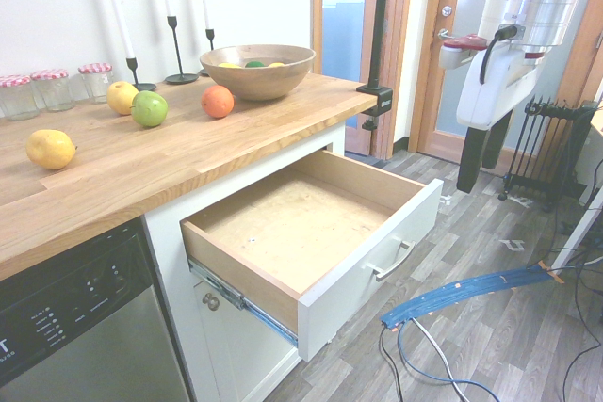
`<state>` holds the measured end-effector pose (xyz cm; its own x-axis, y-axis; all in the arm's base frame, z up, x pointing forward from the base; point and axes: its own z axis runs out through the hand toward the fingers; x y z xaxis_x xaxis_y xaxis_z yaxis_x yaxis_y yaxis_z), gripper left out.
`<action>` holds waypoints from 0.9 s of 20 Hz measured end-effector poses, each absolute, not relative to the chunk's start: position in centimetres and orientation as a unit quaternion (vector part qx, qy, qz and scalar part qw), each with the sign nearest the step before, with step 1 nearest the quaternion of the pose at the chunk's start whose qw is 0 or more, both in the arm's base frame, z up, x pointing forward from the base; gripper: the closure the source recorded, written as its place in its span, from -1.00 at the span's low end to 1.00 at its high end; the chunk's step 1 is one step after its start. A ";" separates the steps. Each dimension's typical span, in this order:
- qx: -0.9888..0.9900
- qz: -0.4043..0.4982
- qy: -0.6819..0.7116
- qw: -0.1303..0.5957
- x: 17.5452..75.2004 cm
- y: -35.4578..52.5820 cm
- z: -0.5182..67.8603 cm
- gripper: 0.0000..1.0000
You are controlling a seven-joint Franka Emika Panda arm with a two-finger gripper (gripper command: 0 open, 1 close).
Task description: Close the drawer
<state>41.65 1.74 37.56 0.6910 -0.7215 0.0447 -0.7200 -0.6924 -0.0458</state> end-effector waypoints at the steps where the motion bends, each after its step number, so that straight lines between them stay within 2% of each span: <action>1: -0.919 -0.029 0.392 0.012 41.6 1.7 37.6 -1.00; 8: -0.918 -0.024 0.396 0.014 42.2 1.6 35.3 -1.00; 18: -0.914 0.020 0.405 -0.016 45.3 -1.3 19.5 -1.00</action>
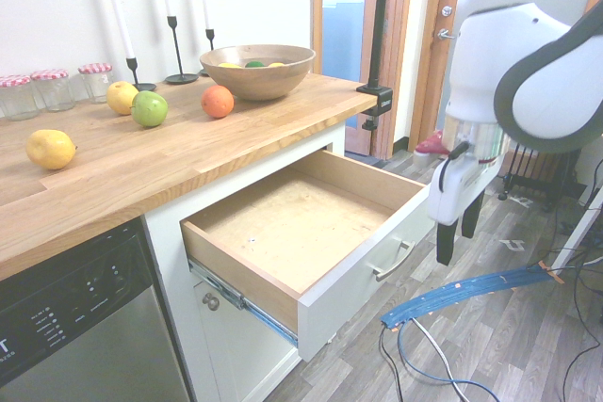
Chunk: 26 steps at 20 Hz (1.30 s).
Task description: Close the drawer
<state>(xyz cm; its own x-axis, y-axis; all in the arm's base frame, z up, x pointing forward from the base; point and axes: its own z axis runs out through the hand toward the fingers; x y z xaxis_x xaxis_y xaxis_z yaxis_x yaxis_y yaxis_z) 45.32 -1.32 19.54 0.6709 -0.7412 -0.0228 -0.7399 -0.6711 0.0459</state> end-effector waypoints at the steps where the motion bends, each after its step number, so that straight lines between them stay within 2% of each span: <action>1: 0.913 -0.024 -0.407 0.019 45.8 -1.6 18.3 -1.00; 12: 0.912 -0.035 -0.409 0.021 49.3 -0.6 12.0 -1.00; 13: 0.912 -0.032 -0.409 0.019 49.5 -0.7 11.9 1.00; 26: 0.918 -0.018 -0.396 0.005 50.0 -0.5 12.1 1.00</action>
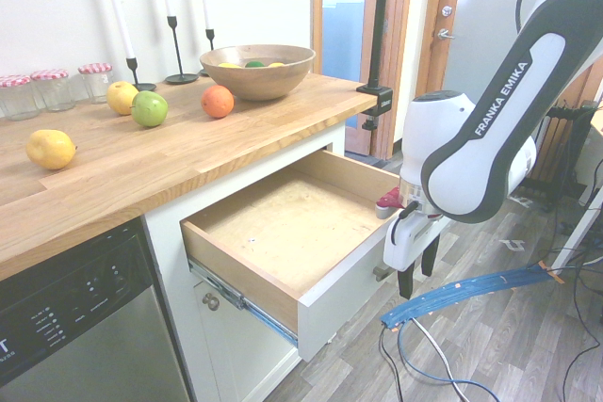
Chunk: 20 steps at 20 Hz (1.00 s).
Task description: Close the drawer
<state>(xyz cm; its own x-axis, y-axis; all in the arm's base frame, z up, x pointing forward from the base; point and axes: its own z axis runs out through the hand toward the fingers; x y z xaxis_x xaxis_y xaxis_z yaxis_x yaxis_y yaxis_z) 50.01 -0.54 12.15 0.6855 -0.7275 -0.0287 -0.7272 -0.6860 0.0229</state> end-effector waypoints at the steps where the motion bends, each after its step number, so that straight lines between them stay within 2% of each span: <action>1: 0.918 -0.017 -0.396 0.004 50.0 -0.5 12.2 1.00; 20: 0.916 0.016 -0.400 -0.019 50.7 -0.7 12.7 1.00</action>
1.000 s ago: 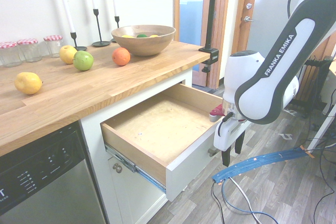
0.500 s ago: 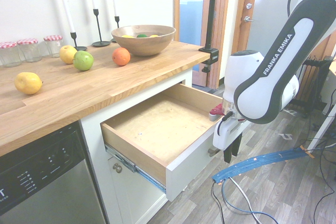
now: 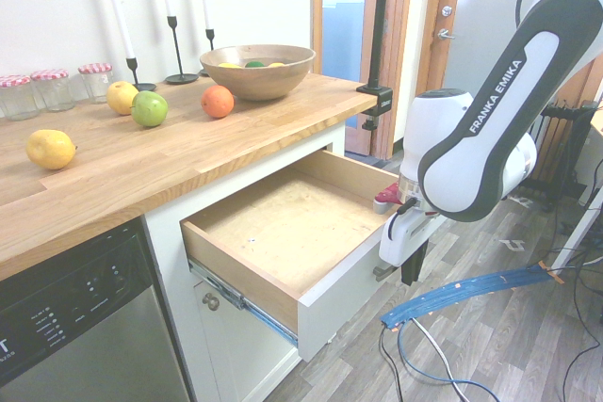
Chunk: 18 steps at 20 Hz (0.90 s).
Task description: Close the drawer
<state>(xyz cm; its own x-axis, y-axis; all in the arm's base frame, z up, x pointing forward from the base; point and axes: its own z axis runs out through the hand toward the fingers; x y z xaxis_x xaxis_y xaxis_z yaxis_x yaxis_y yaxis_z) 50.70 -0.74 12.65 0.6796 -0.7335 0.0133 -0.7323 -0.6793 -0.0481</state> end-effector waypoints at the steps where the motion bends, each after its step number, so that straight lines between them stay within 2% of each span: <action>1: -0.916 -0.023 0.399 0.022 50.8 -0.7 12.7 1.00; 11: -0.911 -0.087 0.401 0.051 52.4 -0.3 13.8 1.00; 18: -0.904 -0.119 0.405 0.066 57.5 -0.1 13.8 1.00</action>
